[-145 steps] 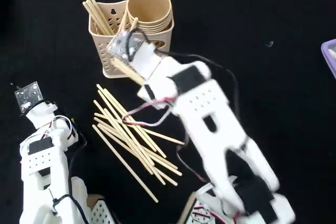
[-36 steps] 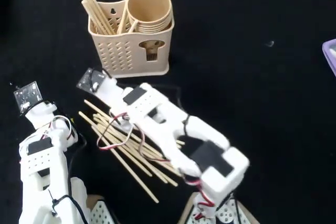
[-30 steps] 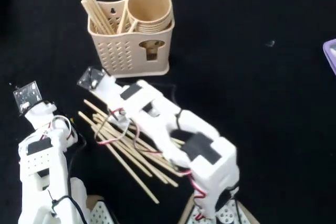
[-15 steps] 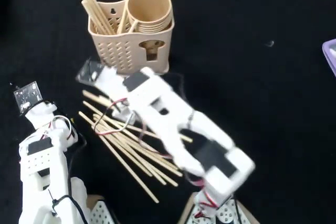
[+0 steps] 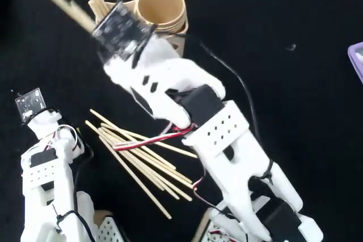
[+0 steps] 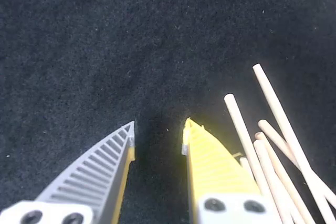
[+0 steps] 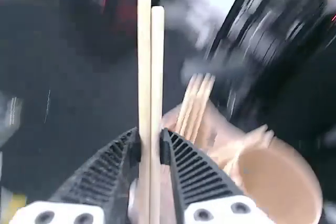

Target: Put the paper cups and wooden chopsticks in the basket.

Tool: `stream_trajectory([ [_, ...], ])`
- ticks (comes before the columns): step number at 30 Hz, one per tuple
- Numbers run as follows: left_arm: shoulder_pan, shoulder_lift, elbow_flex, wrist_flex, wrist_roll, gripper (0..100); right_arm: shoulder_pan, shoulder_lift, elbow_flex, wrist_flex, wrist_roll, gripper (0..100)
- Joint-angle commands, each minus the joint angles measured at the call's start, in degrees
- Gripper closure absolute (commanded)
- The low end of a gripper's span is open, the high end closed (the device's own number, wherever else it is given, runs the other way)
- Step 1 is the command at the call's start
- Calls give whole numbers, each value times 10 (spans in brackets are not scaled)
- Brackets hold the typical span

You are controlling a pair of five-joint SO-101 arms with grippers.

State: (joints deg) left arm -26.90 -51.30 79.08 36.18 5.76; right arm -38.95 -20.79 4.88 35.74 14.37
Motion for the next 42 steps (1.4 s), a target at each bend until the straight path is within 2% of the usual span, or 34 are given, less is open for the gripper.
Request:
stream_trajectory([
  [1, 4, -11, -3, 0, -5, 848, 32, 19, -8, -207, -61, 987],
  [4, 3, -11, -3, 2, -5, 848, 55, 73, -9, -317, -81, 987],
  [7, 5, -11, -3, 2, -5, 848, 71, 125, -10, -375, -85, 987],
  [16, 6, -11, -3, 2, -5, 848, 77, 257, -102, -382, -84, 987],
  [19, 6, -11, -3, 2, -5, 848, 76, 268, -111, -295, -84, 976],
  [24, 6, -11, -3, 2, -5, 848, 78, 265, -164, -134, -85, 817],
  [29, 5, -11, -3, 2, -5, 848, 76, 219, -242, -2, -85, 805],
  [33, 3, -11, -3, 2, -5, 848, 53, 126, -264, 215, -85, 805],
  [37, 6, -11, -3, 2, -5, 848, 4, 57, -211, 433, -83, 802],
  [40, 6, -11, -3, 2, -5, 848, -19, 36, -91, 451, -84, 802],
  [42, 4, -11, -3, 1, -5, 848, -29, 30, 29, 396, -81, 802],
])
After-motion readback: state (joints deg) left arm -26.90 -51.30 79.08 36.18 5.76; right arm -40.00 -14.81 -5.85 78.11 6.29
